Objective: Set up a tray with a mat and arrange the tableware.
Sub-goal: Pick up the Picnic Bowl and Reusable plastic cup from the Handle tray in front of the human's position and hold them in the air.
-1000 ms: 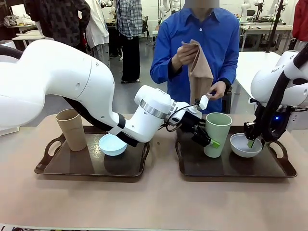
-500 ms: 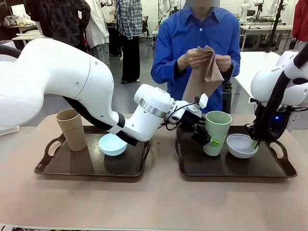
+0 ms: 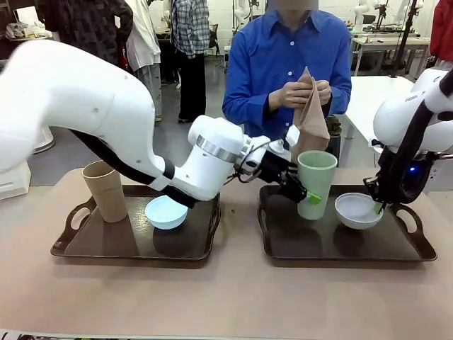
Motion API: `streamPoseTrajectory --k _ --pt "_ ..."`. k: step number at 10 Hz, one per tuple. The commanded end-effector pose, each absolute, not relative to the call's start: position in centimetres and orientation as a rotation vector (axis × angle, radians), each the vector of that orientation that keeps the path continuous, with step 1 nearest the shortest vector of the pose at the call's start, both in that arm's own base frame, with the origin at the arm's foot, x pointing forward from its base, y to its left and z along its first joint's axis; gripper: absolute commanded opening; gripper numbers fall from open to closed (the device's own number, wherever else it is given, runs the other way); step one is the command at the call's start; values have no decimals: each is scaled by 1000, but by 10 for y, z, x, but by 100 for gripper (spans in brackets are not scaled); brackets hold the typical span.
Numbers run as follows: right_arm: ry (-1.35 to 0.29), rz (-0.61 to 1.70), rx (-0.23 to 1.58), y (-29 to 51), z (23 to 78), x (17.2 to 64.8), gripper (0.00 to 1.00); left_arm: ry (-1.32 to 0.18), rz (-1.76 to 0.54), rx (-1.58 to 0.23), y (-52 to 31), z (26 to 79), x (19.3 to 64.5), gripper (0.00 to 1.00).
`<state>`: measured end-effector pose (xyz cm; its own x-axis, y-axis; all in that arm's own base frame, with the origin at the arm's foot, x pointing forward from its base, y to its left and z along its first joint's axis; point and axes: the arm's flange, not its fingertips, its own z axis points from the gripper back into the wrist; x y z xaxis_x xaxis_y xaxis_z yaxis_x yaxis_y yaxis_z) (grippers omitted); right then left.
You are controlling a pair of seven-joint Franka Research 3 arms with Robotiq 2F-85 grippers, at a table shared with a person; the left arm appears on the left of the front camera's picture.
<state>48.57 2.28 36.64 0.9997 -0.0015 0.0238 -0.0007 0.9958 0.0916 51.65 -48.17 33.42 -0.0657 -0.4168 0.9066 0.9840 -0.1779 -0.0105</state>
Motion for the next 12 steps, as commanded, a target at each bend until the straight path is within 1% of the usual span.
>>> streamPoseTrajectory --k 1,2,4,5,9,12 --pt "-91 16 99 11 395 454 0 -914 -1560 -974 -451 391 481 53" --pt "-130 14 99 7 415 440 0 -944 -1580 -974 -447 417 471 53" --pt "-217 9 107 1 456 405 0 -949 -1643 -902 -445 461 455 53" --pt "-295 1 99 3 509 357 0 -895 -1680 -813 -441 484 447 53" --pt "-307 -1 110 4 525 345 0 -882 -1648 -814 -434 471 451 53" --pt "-268 -19 138 7 523 360 0 -891 -1670 -820 -440 481 454 53"
